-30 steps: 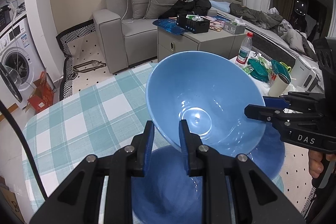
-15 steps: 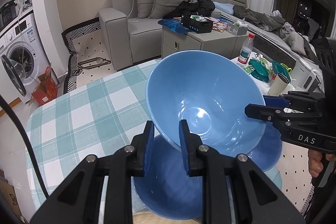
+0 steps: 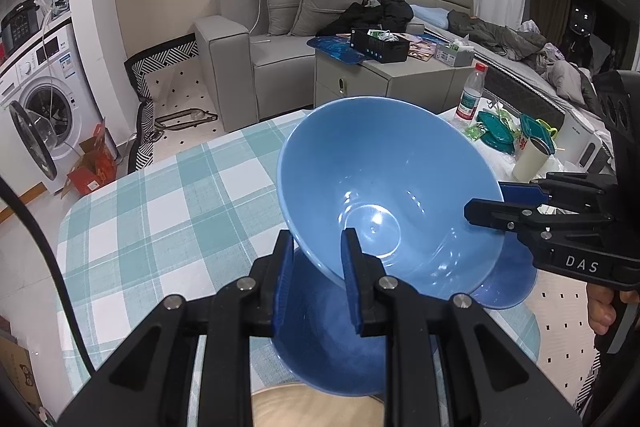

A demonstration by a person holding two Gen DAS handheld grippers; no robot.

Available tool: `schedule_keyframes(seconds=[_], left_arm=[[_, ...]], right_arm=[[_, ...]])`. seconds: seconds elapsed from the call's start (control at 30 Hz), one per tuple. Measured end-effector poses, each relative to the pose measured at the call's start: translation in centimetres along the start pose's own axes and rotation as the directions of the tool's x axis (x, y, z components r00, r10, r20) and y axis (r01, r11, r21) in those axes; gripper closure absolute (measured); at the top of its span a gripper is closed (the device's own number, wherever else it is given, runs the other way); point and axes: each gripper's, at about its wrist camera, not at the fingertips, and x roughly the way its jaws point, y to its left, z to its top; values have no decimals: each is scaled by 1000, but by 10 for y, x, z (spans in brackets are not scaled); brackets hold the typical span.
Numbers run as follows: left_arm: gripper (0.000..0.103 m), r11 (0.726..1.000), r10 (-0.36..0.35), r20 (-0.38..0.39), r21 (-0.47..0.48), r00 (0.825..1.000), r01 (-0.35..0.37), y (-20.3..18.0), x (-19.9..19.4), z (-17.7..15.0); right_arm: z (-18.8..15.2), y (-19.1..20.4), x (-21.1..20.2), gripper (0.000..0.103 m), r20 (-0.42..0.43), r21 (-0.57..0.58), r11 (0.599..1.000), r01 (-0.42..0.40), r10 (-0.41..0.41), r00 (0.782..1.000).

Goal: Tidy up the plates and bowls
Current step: 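Lower the held blue bowl into another blue bowl with both grippers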

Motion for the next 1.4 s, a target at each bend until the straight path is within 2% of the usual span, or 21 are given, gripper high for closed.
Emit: schedule_keyframes(seconds=[0.87, 1.4], left_arm=[[81, 1000, 11, -33, -26, 999, -12, 13, -6, -32], [81, 999, 13, -84, -29, 996, -15, 17, 5, -49]], right_arm=[[-12, 18, 17, 71, -53, -35, 999, -23, 21, 998], [-17, 19, 38, 71, -105, -41, 999, -29, 25, 994]])
